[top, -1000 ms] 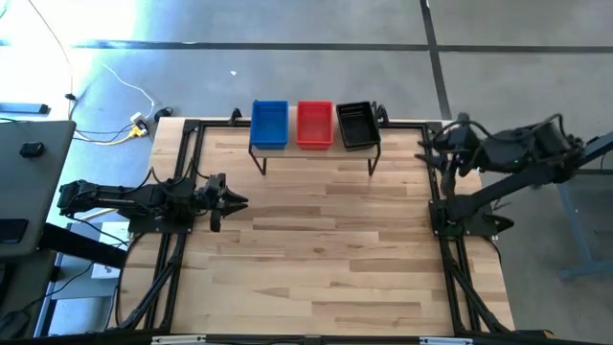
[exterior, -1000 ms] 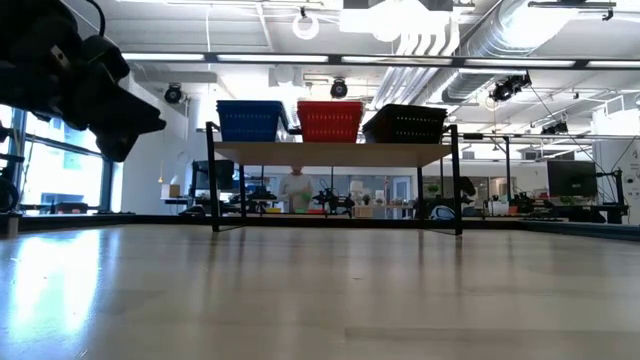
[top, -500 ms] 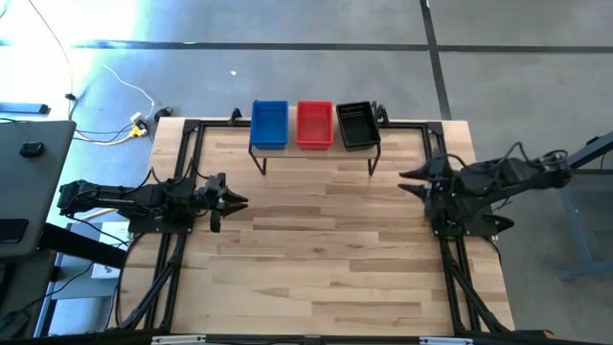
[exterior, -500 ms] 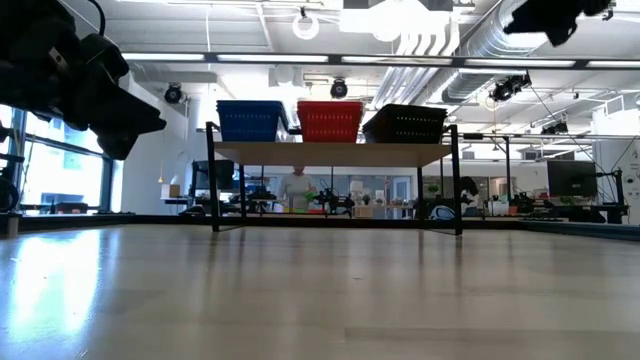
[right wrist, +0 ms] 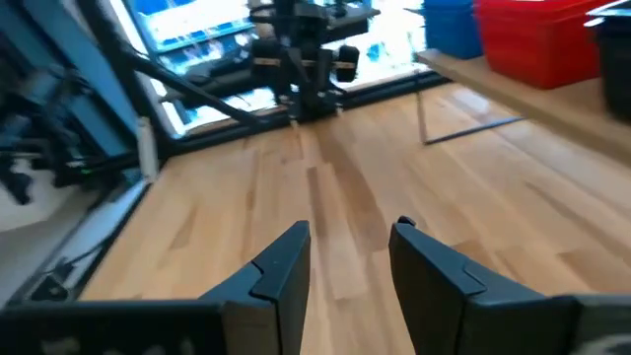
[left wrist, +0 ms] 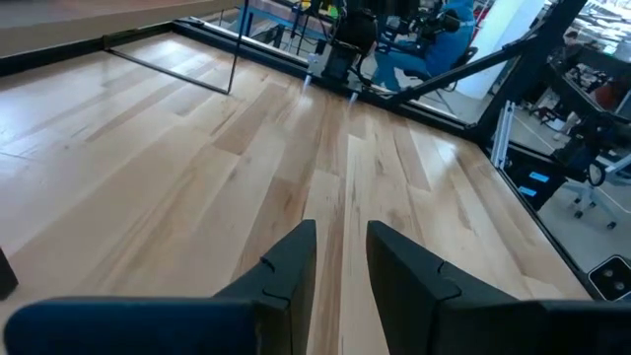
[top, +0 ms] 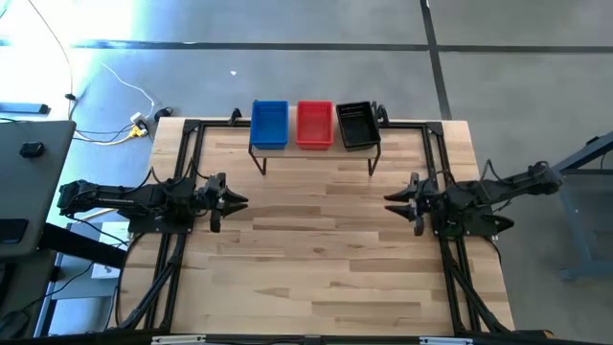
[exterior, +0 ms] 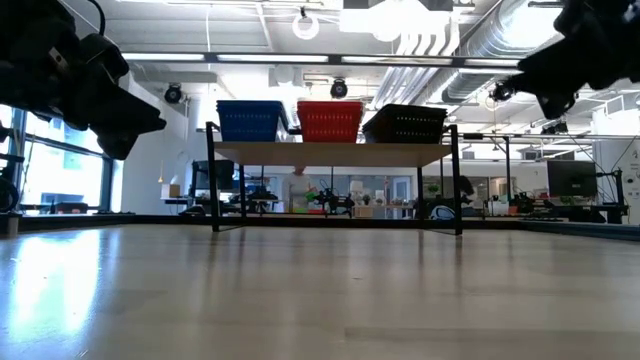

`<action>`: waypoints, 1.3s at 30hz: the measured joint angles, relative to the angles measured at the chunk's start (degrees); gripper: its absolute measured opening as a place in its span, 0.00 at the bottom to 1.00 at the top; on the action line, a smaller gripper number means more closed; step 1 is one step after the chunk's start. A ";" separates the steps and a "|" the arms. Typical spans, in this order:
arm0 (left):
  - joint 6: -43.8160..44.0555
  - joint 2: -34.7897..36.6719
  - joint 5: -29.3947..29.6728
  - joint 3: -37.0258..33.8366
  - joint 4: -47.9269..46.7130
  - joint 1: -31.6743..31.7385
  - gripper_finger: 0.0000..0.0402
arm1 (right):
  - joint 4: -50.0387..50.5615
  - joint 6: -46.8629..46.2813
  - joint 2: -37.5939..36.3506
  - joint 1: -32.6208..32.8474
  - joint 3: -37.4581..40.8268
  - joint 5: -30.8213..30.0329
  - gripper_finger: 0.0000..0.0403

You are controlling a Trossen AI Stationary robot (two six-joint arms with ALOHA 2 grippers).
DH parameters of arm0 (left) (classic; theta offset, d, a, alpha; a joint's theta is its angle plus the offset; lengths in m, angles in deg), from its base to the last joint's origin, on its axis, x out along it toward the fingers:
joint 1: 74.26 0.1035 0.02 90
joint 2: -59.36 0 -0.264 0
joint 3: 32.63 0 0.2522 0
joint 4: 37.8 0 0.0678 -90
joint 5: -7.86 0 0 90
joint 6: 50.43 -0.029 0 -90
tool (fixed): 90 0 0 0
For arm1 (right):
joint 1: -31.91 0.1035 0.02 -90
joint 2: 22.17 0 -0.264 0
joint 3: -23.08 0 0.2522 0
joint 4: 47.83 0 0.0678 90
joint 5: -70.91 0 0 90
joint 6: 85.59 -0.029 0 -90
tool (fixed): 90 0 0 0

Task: Stack baskets on shelf by color
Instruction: Return to Home Position

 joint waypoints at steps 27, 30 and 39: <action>0.02 0.00 -0.02 0.02 0.02 0.00 0.21 | -8.22 5.48 -8.80 -0.61 10.80 1.25 0.31; 0.01 0.00 -0.01 0.02 0.02 0.00 0.21 | -8.18 9.32 -8.80 -0.61 10.80 1.24 0.31; 0.02 0.00 -0.02 0.02 0.02 0.00 0.21 | -8.13 11.07 -8.78 -0.61 10.77 1.23 0.31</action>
